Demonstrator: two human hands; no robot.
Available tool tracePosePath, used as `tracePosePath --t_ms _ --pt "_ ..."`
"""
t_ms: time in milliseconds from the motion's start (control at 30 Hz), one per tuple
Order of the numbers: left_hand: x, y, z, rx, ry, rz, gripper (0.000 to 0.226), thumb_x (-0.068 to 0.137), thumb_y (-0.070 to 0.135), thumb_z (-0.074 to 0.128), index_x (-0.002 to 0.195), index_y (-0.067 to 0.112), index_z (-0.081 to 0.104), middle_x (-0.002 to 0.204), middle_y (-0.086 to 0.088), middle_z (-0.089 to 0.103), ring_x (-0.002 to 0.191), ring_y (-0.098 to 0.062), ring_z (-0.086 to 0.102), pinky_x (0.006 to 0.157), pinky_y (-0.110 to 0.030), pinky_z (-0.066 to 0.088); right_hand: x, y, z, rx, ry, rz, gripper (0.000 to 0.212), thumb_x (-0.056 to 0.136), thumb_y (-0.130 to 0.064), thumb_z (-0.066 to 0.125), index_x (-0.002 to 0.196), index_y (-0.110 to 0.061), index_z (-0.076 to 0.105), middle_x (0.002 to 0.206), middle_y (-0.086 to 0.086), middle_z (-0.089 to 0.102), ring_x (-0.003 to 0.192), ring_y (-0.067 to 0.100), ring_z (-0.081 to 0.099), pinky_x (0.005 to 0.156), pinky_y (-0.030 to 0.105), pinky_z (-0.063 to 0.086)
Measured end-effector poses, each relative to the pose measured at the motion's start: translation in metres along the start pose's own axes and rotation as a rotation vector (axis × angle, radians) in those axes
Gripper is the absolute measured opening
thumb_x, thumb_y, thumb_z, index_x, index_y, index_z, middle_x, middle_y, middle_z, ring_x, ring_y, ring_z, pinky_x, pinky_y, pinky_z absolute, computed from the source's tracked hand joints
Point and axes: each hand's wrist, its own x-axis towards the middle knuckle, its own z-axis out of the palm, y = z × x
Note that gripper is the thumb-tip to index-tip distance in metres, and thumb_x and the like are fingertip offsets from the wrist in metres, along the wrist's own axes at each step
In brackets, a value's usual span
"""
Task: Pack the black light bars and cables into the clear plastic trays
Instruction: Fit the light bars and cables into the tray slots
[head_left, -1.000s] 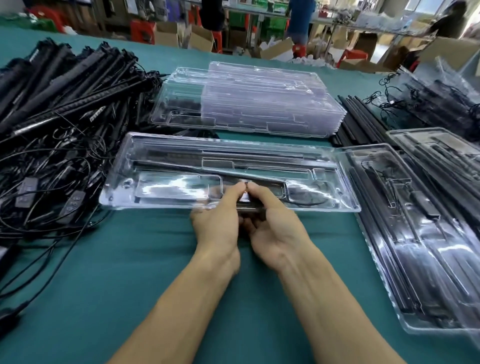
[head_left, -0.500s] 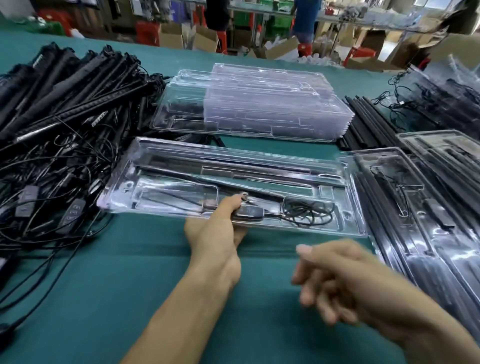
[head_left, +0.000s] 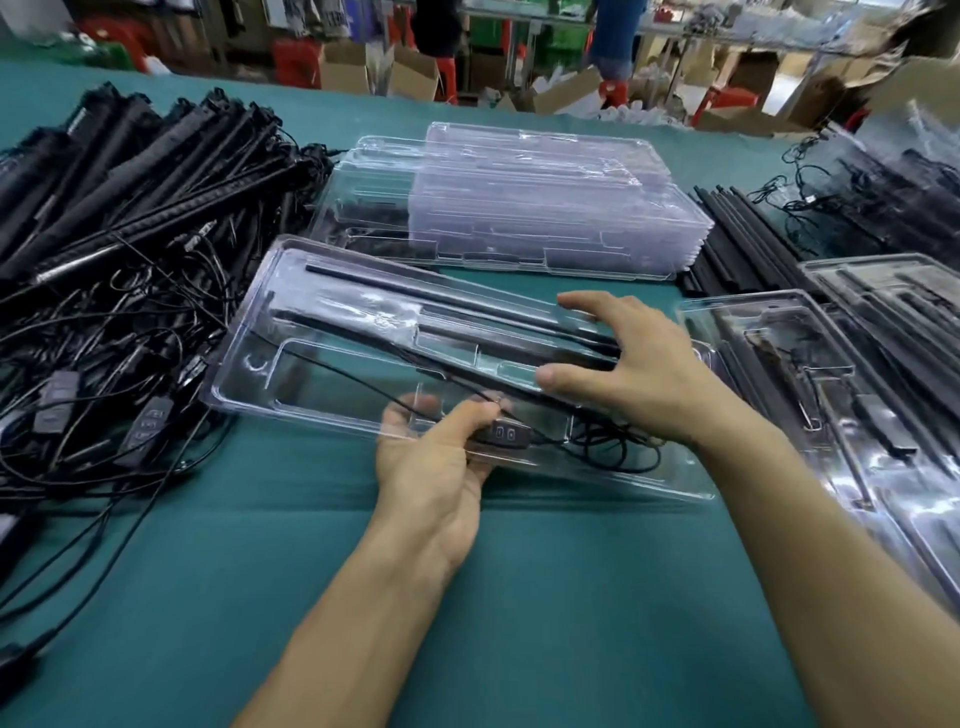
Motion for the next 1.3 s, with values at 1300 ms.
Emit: tracePosePath --t_ms 1300 --pt "0.030 0.060 -0.020 2.020 -0.510 0.901 0.029 0.097 0.029 0.058 0.125 0.034 0.066 0.116 0.011 0.062 0.117 -0.017 0.050 0.098 -0.036 0.042 -0.029 0.011 -0.015 0.035 -0.114 -0.269 0.020 0.094 -0.043 0.054 0.110 -0.035 0.064 0.099 -0.014 0.072 0.091 0.011 0.067 0.081 0.039 0.053"
